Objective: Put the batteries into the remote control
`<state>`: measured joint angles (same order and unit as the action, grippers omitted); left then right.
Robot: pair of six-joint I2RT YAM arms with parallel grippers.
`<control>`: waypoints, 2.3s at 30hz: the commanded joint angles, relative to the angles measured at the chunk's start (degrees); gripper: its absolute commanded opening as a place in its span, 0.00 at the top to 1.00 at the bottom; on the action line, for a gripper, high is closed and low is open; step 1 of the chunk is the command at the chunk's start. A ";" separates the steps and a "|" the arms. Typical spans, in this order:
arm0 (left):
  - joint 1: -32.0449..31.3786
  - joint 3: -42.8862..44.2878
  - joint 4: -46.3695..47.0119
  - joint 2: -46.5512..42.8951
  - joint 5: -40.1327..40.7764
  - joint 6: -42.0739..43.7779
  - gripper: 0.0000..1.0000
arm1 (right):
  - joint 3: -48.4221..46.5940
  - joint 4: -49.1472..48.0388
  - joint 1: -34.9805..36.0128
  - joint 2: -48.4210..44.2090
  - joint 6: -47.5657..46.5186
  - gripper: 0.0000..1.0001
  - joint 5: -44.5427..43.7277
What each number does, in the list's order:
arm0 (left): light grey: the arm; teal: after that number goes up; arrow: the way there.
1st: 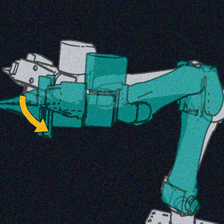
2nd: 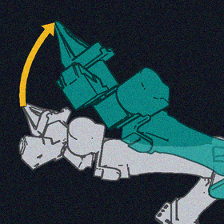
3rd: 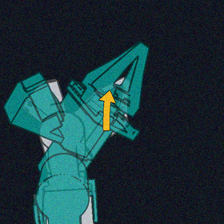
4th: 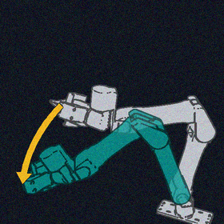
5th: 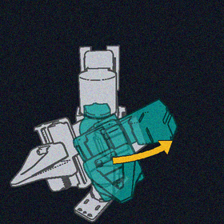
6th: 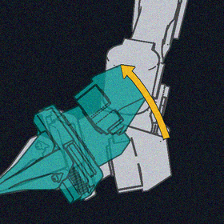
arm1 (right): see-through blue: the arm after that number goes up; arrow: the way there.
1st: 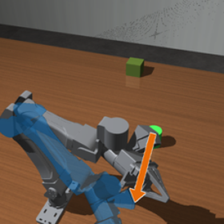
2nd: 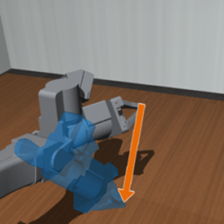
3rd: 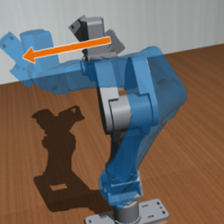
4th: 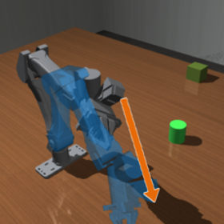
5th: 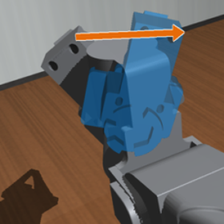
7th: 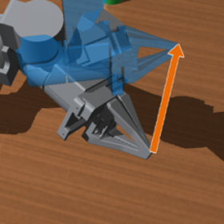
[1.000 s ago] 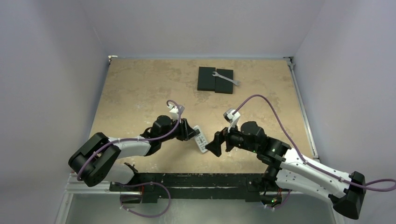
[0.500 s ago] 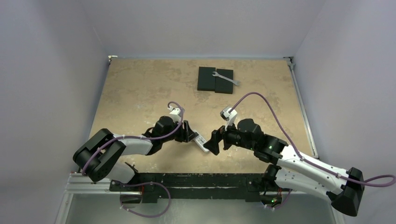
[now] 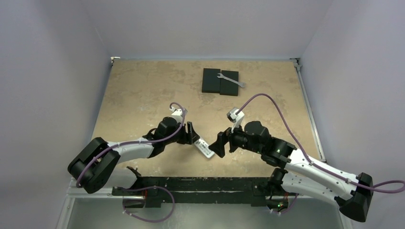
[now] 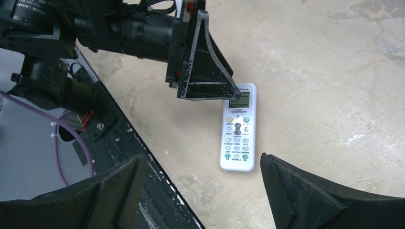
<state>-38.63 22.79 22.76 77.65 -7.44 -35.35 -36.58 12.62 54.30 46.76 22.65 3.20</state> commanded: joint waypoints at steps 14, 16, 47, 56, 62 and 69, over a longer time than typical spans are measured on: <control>0.28 5.38 -19.49 -13.60 9.11 -4.29 0.39 | -2.80 2.38 -0.16 -3.77 4.40 0.01 -8.55; 0.29 6.08 -21.72 -14.23 9.29 -4.13 0.39 | -3.01 2.70 -0.16 -3.73 4.69 0.01 -9.53; 1.96 33.10 -53.33 -21.69 10.06 8.27 0.40 | -19.20 10.49 -1.46 -1.66 0.94 0.01 -21.33; 13.55 36.10 -54.08 -21.66 5.66 11.87 0.39 | -19.03 6.94 -19.29 -0.54 -2.16 0.01 -5.22; 17.53 33.21 -52.09 -21.38 4.83 11.26 0.39 | -16.71 7.00 -30.81 -2.20 -2.90 0.01 4.84; 17.55 29.45 -49.11 -26.89 6.69 11.98 0.39 | -10.77 3.86 -31.03 -6.91 -3.58 0.01 4.04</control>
<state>-21.39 54.46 -30.37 55.59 -1.02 -24.82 -50.41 20.25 23.51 43.40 20.97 5.56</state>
